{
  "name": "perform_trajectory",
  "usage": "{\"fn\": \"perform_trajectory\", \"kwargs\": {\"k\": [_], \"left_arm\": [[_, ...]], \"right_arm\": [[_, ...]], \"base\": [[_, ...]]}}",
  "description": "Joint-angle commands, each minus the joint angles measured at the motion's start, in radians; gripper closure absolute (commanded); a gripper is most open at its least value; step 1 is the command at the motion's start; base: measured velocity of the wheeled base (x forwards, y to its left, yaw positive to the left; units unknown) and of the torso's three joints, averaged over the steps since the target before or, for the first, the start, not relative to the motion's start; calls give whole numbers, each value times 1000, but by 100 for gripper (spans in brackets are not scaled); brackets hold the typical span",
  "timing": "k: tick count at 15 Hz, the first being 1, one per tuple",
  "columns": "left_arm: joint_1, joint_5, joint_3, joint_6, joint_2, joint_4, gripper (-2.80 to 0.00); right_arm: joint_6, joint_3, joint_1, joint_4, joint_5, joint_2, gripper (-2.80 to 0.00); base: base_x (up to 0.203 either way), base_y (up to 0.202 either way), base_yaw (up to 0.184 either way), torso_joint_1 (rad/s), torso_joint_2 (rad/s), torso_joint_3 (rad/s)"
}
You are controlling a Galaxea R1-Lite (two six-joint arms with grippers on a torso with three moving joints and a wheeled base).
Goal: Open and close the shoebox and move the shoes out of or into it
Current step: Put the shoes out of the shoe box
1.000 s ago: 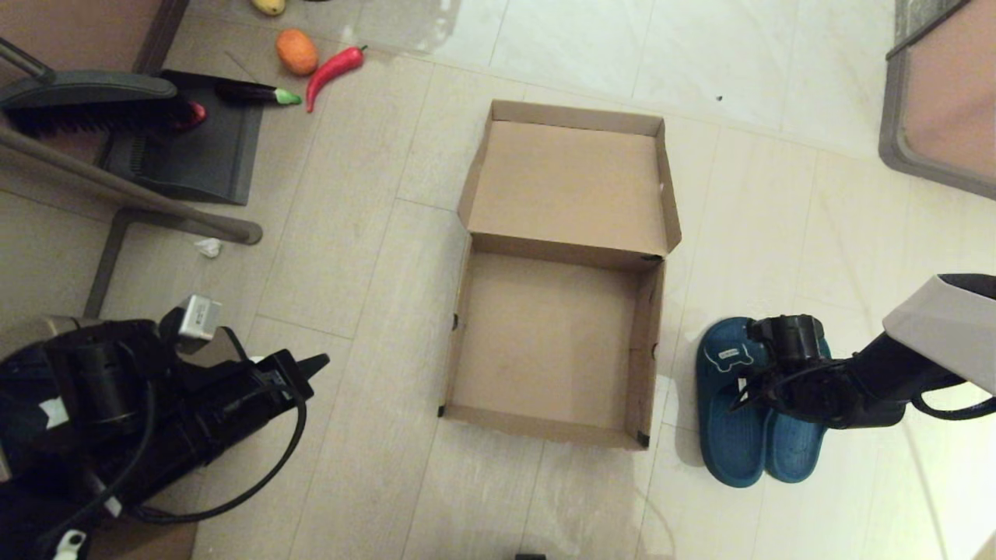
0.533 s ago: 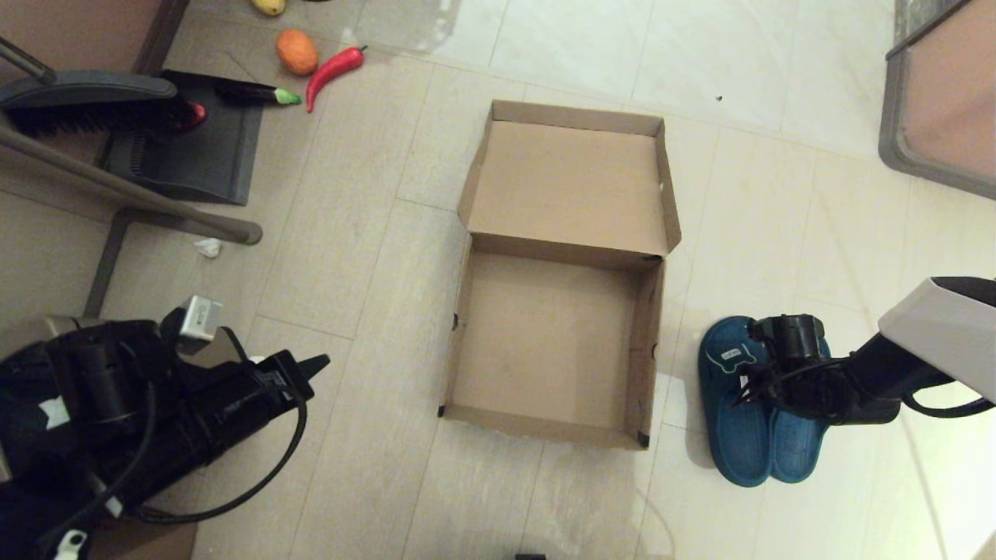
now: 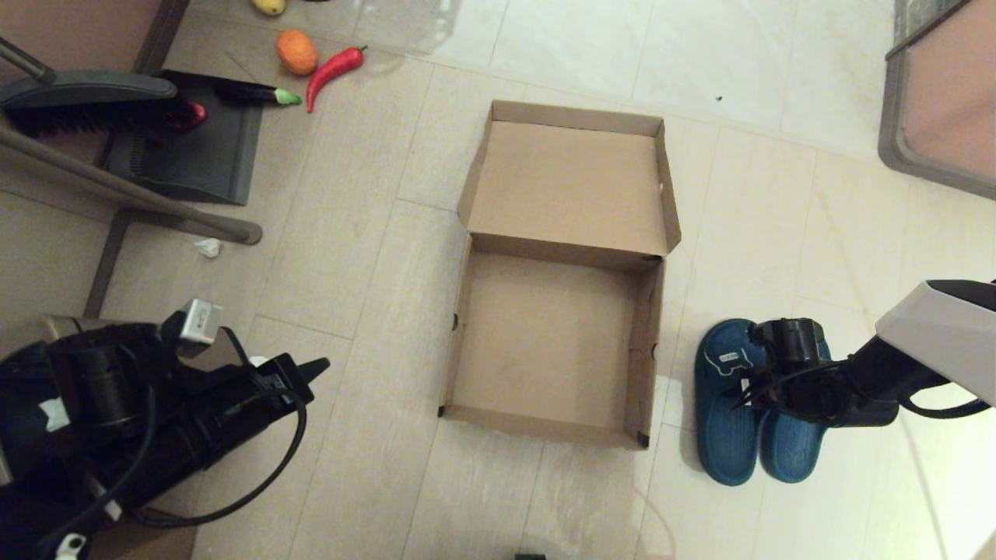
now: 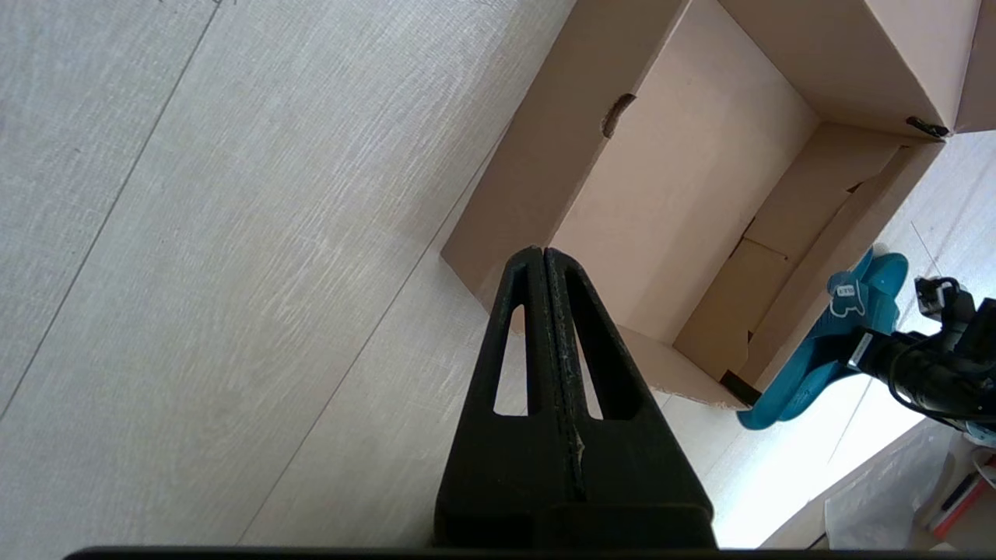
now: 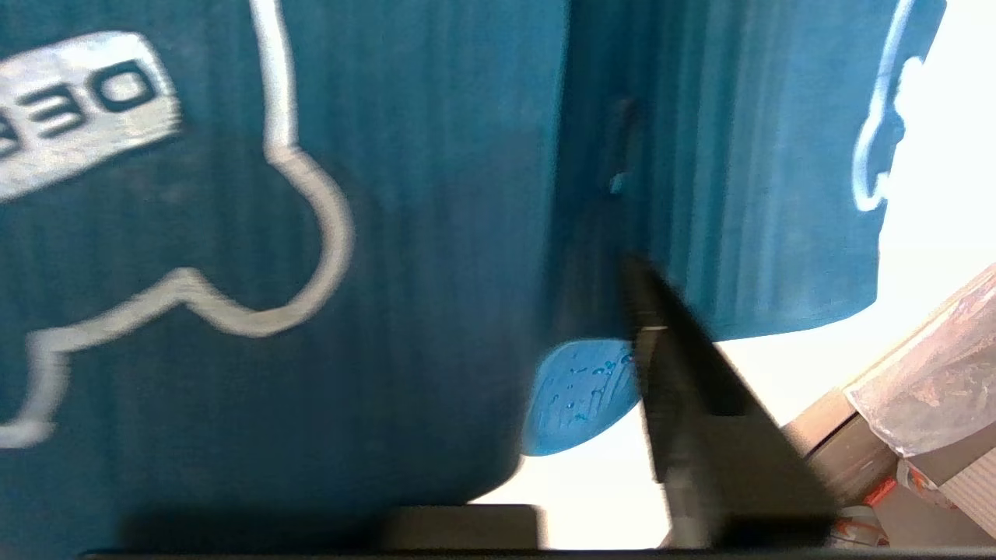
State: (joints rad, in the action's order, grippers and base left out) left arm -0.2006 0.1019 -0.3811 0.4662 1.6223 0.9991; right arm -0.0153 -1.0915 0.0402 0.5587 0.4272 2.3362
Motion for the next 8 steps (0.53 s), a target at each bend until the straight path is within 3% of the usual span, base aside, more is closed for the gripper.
{"fn": "perform_trajectory", "kwargs": {"k": [1,8], "left_arm": [[0,-1,2,3,-2,6,0],[0,-2,2,3,-4,6,0]], "right_arm": [[0,-1,0,6,2,2,-280],[13,41,1,6,2,-37,-280]], "base": [[0,0,0,0,0,0],[0,0,0,0,0,0]]}}
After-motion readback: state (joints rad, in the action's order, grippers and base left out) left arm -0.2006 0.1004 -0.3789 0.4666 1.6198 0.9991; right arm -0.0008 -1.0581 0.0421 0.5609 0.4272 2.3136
